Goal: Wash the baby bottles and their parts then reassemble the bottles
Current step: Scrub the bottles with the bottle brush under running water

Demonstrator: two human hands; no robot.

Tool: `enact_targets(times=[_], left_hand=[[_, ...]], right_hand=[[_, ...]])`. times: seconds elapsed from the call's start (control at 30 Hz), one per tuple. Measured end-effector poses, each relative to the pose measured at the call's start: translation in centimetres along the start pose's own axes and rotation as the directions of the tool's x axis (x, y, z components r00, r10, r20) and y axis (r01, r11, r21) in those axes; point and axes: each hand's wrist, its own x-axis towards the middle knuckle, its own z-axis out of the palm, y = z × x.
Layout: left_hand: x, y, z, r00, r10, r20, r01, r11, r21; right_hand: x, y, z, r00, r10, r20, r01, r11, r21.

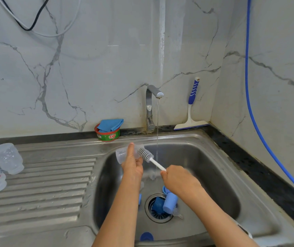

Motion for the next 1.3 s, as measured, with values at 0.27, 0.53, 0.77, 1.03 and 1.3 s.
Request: enact_targets(times=[0.27,0.53,0.77,1.03,1.3], left_hand=[[0.9,-0.2,-0.4,0.988,-0.15,-0.045,0.146,0.986,-0.084],[0.9,1.3,-1.0,0.973,-0.208,-0.105,0.175,0.95,-0.26],[0.4,-0.9,-0.3,0.934,-0.353,-0.051,0.336,0.919,-0.205],[1.4,-2.9,4.3,0.921,-0.388,-0.038,0.381,0.917,-0.12],[1.9,-2.9,6.6,0.936,-0.352,0.001,0.352,0.936,0.011]], right_hand=[[-0.4,0.0,-0.8,1.0,-0.01,0.016,0.011,0.995,-0.099],[0.0,2.3,-2.0,0.983,0.157,-0.095,-0.169,0.976,-0.139],[0.2,3.4,-3.0,0.96,0.235,-0.15,-0.246,0.968,-0.056],[0.6,4.4,-4.1,0.943,0.267,-0.199,-0.262,0.964,0.048],[1.0,4.5,-3.7,0.951,0.247,-0.186,-0.235,0.968,0.083]])
